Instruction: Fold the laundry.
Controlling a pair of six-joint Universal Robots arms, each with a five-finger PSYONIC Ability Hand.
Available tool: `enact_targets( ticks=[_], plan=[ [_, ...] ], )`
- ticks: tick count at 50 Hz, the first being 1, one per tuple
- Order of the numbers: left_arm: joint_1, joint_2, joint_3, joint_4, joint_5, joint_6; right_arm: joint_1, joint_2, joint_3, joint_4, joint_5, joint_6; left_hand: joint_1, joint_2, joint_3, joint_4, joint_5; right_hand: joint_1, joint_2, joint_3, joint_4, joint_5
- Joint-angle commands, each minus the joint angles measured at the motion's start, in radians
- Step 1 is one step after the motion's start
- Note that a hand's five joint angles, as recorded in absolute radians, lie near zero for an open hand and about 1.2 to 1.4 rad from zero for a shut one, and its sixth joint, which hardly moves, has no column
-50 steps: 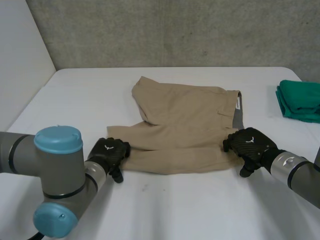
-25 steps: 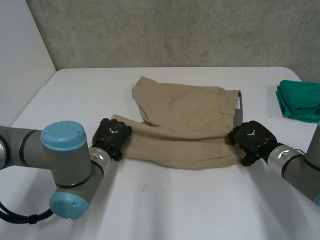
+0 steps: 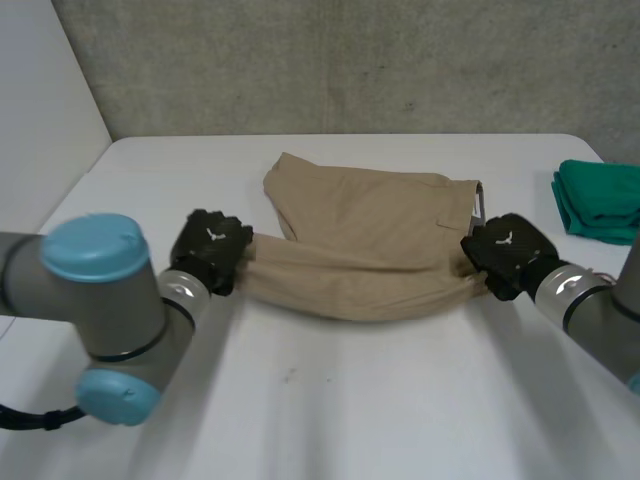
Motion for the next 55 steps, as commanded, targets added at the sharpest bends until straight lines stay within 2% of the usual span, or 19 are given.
enact_targets(
  ticks=[1, 5, 7, 11, 16, 20, 22, 26, 32, 35, 37, 39, 44, 52, 54, 55],
  plan=[
    [-0.004, 0.298, -0.118, -0.240, 0.006, 0.017, -0.012, -0.248, 0.007, 0.262, -0.010, -0.006, 0.282, 0.205, 0.209, 0.200, 0.242, 0.427, 0.224, 0.215, 0.209, 0.238],
    [-0.002, 0.407, -0.168, -0.419, 0.008, 0.034, -0.012, -0.344, 0.013, 0.447, -0.017, -0.047, 0.282, 0.205, 0.209, 0.200, 0.242, 0.427, 0.224, 0.215, 0.209, 0.238],
    [-0.007, 0.445, -0.207, -0.520, 0.011, 0.057, -0.014, -0.374, 0.024, 0.559, -0.017, -0.125, 0.282, 0.205, 0.209, 0.200, 0.242, 0.427, 0.224, 0.215, 0.209, 0.238],
    [-0.028, 0.470, -0.263, -0.617, 0.031, 0.095, -0.023, -0.393, 0.063, 0.713, -0.004, -0.282, 0.282, 0.205, 0.209, 0.200, 0.242, 0.427, 0.224, 0.215, 0.209, 0.238],
    [-0.056, 0.452, -0.269, -0.548, 0.040, 0.093, -0.018, -0.393, 0.103, 0.713, -0.013, -0.297, 0.282, 0.205, 0.209, 0.200, 0.242, 0.427, 0.224, 0.215, 0.209, 0.238],
    [-0.061, 0.375, -0.255, -0.420, 0.035, 0.098, -0.014, -0.356, 0.137, 0.609, -0.016, -0.228, 0.282, 0.205, 0.209, 0.200, 0.242, 0.427, 0.224, 0.215, 0.209, 0.238],
    [-0.051, 0.315, -0.231, -0.348, 0.023, 0.104, -0.011, -0.295, 0.142, 0.549, -0.013, -0.193, 0.282, 0.205, 0.209, 0.200, 0.242, 0.427, 0.224, 0.215, 0.209, 0.238],
    [-0.025, 0.211, -0.177, -0.288, 0.011, 0.101, -0.014, -0.220, 0.130, 0.488, -0.010, -0.156, 0.282, 0.205, 0.209, 0.200, 0.242, 0.427, 0.224, 0.215, 0.209, 0.238],
    [0.002, 0.151, -0.136, -0.284, -0.001, 0.100, -0.012, -0.189, 0.105, 0.478, -0.007, -0.104, 0.282, 0.205, 0.209, 0.200, 0.242, 0.427, 0.224, 0.215, 0.209, 0.238],
    [-0.001, 0.149, -0.139, -0.284, 0.000, 0.094, -0.012, -0.170, 0.087, 0.490, -0.001, -0.078, 0.282, 0.205, 0.209, 0.200, 0.242, -0.023, -0.226, -0.234, -0.241, -0.212],
    [-0.002, 0.149, -0.142, -0.284, 0.002, 0.093, -0.014, -0.170, 0.083, 0.506, -0.001, -0.073, 0.282, 0.205, 0.209, 0.200, 0.242, -0.112, -0.314, -0.323, -0.330, -0.301],
    [-0.005, 0.154, -0.143, -0.284, 0.002, 0.093, -0.015, -0.170, 0.080, 0.533, -0.002, -0.078, 0.282, 0.205, 0.209, 0.200, 0.242, -0.314, -0.516, -0.525, -0.532, -0.503],
    [-0.001, 0.156, -0.140, -0.283, 0.002, 0.093, -0.017, -0.170, 0.079, 0.593, -0.014, -0.089, 0.282, 0.205, 0.209, 0.200, 0.242, -0.397, -0.600, -0.608, -0.615, -0.586],
    [0.004, 0.149, -0.135, -0.283, 0.003, 0.093, -0.017, -0.180, 0.100, 0.601, -0.019, -0.087, 0.282, 0.205, 0.209, 0.200, 0.242, -0.327, -0.530, -0.538, -0.545, -0.516],
    [0.004, 0.149, -0.139, -0.283, 0.005, 0.092, -0.015, -0.178, 0.108, 0.595, -0.021, -0.081, 0.282, 0.205, 0.209, 0.200, 0.242, -0.157, -0.360, -0.369, -0.375, -0.347],
    [0.001, 0.149, -0.142, -0.283, 0.005, 0.092, -0.014, -0.178, 0.114, 0.584, -0.024, -0.078, 0.164, 0.086, 0.091, 0.081, 0.124, 0.140, -0.062, -0.071, -0.078, -0.049]
  ],
)
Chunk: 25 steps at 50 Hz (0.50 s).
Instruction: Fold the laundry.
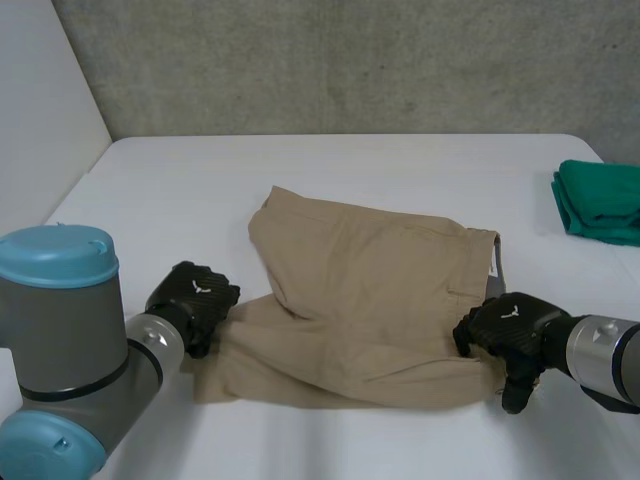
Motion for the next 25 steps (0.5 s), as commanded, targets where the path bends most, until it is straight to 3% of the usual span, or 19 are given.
enact_targets(
  ticks=[1, 2, 4, 10, 19, 25],
  plan=[
    [-0.006, -0.003, -0.007, 0.000, 0.003, -0.001, 0.005, -0.003, 0.029, -0.029, -0.010, 0.012, 0.026, -0.055, -0.049, -0.057, -0.028, 0.792, 0.721, 0.721, 0.725, 0.724],
    [-0.011, -0.003, -0.010, 0.000, 0.003, -0.001, 0.006, -0.002, 0.029, -0.041, -0.013, 0.013, -0.135, -0.217, -0.211, -0.219, -0.189, 0.918, 0.847, 0.847, 0.850, 0.850],
    [-0.018, 0.011, -0.026, -0.003, -0.001, -0.003, 0.006, 0.001, 0.039, -0.098, -0.012, 0.021, -0.584, -0.665, -0.659, -0.667, -0.637, 0.919, 0.848, 0.848, 0.851, 0.851],
    [-0.026, 0.086, -0.082, -0.017, -0.001, -0.038, 0.004, 0.024, 0.049, -0.196, -0.003, 0.061, -0.750, -0.831, -0.826, -0.833, -0.804, 0.919, 0.848, 0.848, 0.851, 0.851],
    [-0.063, 0.109, -0.135, -0.058, -0.003, -0.142, 0.001, 0.035, 0.041, -0.206, 0.000, 0.086, -0.768, -0.850, -0.844, -0.851, -0.822, 0.919, 0.848, 0.848, 0.851, 0.851],
    [-0.066, 0.083, -0.133, -0.061, -0.001, -0.147, -0.002, 0.037, 0.052, -0.233, 0.011, 0.086, -0.619, -0.700, -0.694, -0.702, -0.673, 0.919, 0.848, 0.848, 0.851, 0.851]
  ],
)
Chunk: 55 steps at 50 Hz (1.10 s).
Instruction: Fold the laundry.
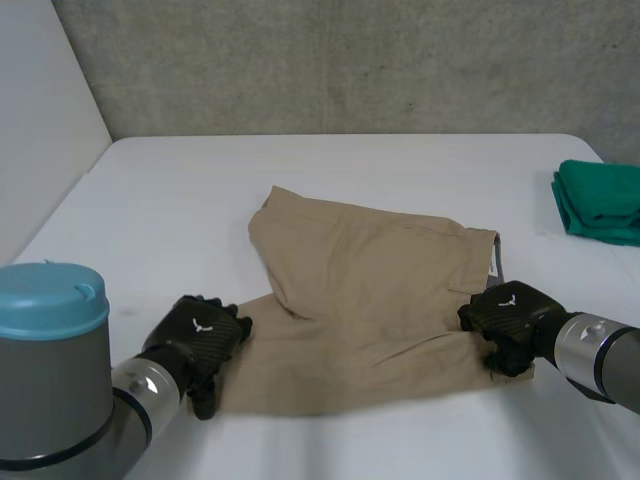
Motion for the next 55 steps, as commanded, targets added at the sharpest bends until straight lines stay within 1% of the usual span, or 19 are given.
enact_targets(
  ticks=[1, 5, 9, 10, 12, 16, 17, 19, 20, 24, 27, 30, 34, 39, 45, 47, 50, 54, 55],
  plan=[
    [-0.010, -0.032, 0.001, -0.008, 0.000, -0.016, -0.003, 0.001, 0.011, -0.031, 0.016, 0.000, 0.169, 0.184, 0.183, 0.189, 0.192, 0.423, 0.220, 0.219, 0.209, 0.244],
    [-0.019, -0.035, -0.001, -0.002, -0.002, -0.017, -0.003, -0.002, 0.027, -0.064, 0.035, 0.007, 0.316, 0.331, 0.330, 0.336, 0.339, 0.423, 0.220, 0.219, 0.209, 0.244],
    [-0.027, -0.035, 0.004, 0.009, 0.000, -0.016, 0.002, -0.007, 0.040, -0.066, 0.036, 0.010, 0.805, 0.820, 0.819, 0.826, 0.828, 0.423, 0.220, 0.219, 0.209, 0.244],
    [-0.027, -0.037, 0.010, 0.010, 0.000, -0.016, 0.003, -0.015, 0.041, -0.063, 0.041, 0.010, 1.024, 1.039, 1.038, 1.045, 1.047, 0.423, 0.220, 0.219, 0.209, 0.244],
    [-0.027, -0.037, 0.013, 0.012, -0.002, -0.014, 0.005, -0.028, 0.040, -0.060, 0.044, 0.009, 1.044, 1.059, 1.058, 1.064, 1.067, 0.423, 0.220, 0.219, 0.209, 0.244],
    [-0.029, -0.003, 0.035, 0.000, -0.008, -0.013, 0.003, -0.139, 0.026, -0.035, 0.044, -0.002, 1.044, 1.059, 1.058, 1.064, 1.067, 0.423, 0.220, 0.219, 0.209, 0.244],
    [-0.029, 0.018, 0.041, -0.001, -0.011, -0.011, 0.000, -0.197, 0.015, -0.023, 0.042, -0.002, 1.044, 1.059, 1.058, 1.064, 1.067, 0.423, 0.220, 0.219, 0.209, 0.244],
    [-0.026, 0.107, 0.061, -0.002, -0.026, -0.011, -0.001, -0.252, -0.002, -0.011, 0.039, -0.003, 1.044, 1.059, 1.058, 1.064, 1.067, 0.423, 0.220, 0.219, 0.209, 0.244],
    [-0.024, 0.161, 0.074, 0.001, -0.037, -0.008, -0.001, -0.310, -0.025, -0.005, 0.033, 0.000, 1.044, 1.059, 1.058, 1.064, 1.067, 0.423, 0.220, 0.219, 0.209, 0.244],
    [-0.023, 0.270, 0.110, 0.003, -0.042, -0.003, -0.003, -0.425, -0.077, 0.024, 0.029, 0.003, 1.044, 1.059, 1.058, 1.064, 1.067, 0.423, 0.220, 0.219, 0.209, 0.244],
    [-0.019, 0.322, 0.130, 0.001, -0.037, -0.003, -0.001, -0.472, -0.114, 0.072, 0.018, 0.006, 1.044, 1.059, 1.058, 1.064, 1.067, 0.423, 0.220, 0.219, 0.209, 0.244],
    [-0.021, 0.338, 0.144, 0.003, -0.034, 0.000, 0.003, -0.476, -0.138, 0.101, 0.013, 0.001, 1.044, 1.059, 1.058, 1.064, 1.067, 0.423, 0.220, 0.219, 0.209, 0.244],
    [-0.016, 0.301, 0.159, 0.006, -0.034, 0.003, 0.005, -0.447, -0.169, 0.127, 0.018, -0.003, 1.044, 1.059, 1.058, 1.064, 1.067, 0.423, 0.220, 0.219, 0.209, 0.244],
    [-0.016, 0.135, 0.214, 0.009, -0.034, 0.006, 0.016, -0.227, -0.258, 0.146, 0.032, -0.011, 1.044, 1.059, 1.058, 1.064, 1.067, 0.423, 0.220, 0.219, 0.209, 0.244],
    [0.011, -0.125, 0.363, 0.012, -0.040, 0.021, 0.057, -0.039, -0.376, 0.159, 0.067, -0.043, 1.044, 1.059, 1.058, 1.064, 1.067, 0.423, 0.220, 0.219, 0.209, 0.244],
    [0.031, -0.217, 0.433, 0.013, -0.039, 0.027, 0.080, 0.037, -0.432, 0.156, 0.102, -0.040, 1.044, 1.059, 1.058, 1.064, 1.067, 0.423, 0.220, 0.219, 0.209, 0.244],
    [0.046, -0.293, 0.507, 0.021, -0.039, 0.038, 0.115, 0.105, -0.492, 0.147, 0.147, -0.039, 1.044, 1.059, 1.058, 1.064, 1.067, 0.423, 0.220, 0.219, 0.209, 0.244],
    [0.069, -0.382, 0.642, 0.082, -0.037, 0.098, 0.161, 0.191, -0.620, 0.098, 0.199, -0.028, 1.044, 1.059, 1.058, 1.064, 1.067, 0.423, 0.220, 0.219, 0.209, 0.244],
    [0.079, -0.405, 0.691, 0.129, -0.036, 0.137, 0.173, 0.226, -0.676, 0.051, 0.210, -0.019, 1.044, 1.059, 1.058, 1.064, 1.067, 0.423, 0.220, 0.219, 0.209, 0.244]
  ],
)
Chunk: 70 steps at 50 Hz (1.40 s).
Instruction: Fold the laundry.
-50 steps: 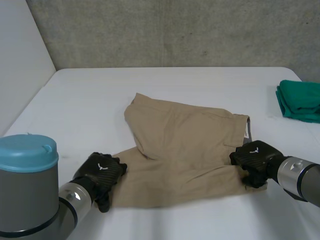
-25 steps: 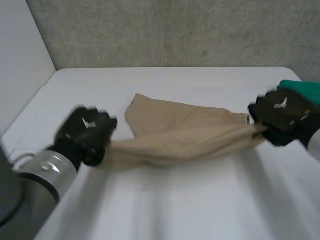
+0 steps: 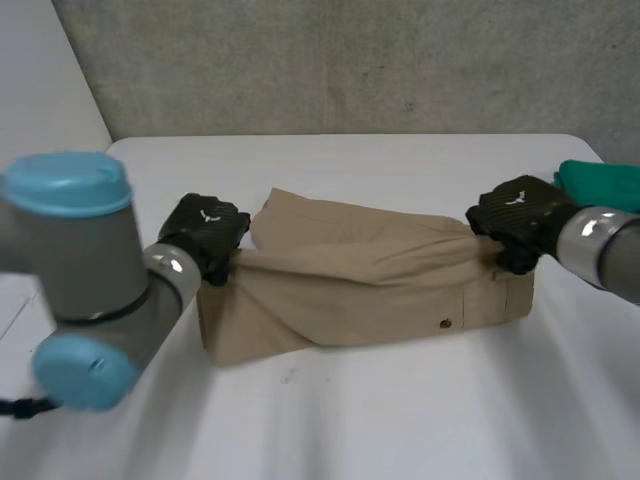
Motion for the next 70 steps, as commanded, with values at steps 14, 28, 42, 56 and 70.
enact_targets(
  ticks=[14, 28, 42, 56, 70],
  plan=[
    [0.058, -0.051, 0.396, 0.748, -0.013, 0.257, 0.118, 0.188, -0.511, -0.847, 0.219, 0.255, 0.254, 0.204, 0.207, 0.199, 0.234, 0.423, 0.220, 0.219, 0.208, 0.244],
    [0.052, 0.016, 0.035, 0.616, -0.013, 0.149, 0.175, 0.168, -0.235, -0.743, 0.190, 0.252, 0.254, 0.204, 0.207, 0.199, 0.234, 0.423, 0.220, 0.219, 0.208, 0.244],
    [-0.016, -0.024, -0.329, 0.477, -0.088, 0.160, 0.167, 0.197, 0.097, -0.464, 0.127, 0.068, 0.254, 0.204, 0.207, 0.199, 0.234, 0.423, 0.220, 0.219, 0.208, 0.244],
    [-0.074, 0.223, -0.481, 0.086, -0.154, 0.148, 0.104, -0.039, 0.334, -0.207, 0.064, -0.083, 0.254, 0.204, 0.207, 0.199, 0.234, 0.423, 0.220, 0.219, 0.208, 0.244],
    [-0.220, 0.372, -0.559, -0.131, -0.154, 0.045, -0.014, -0.222, 0.526, 0.116, 0.050, -0.365, 0.254, 0.204, 0.207, 0.199, 0.234, 0.423, 0.220, 0.219, 0.208, 0.244]
  ],
)
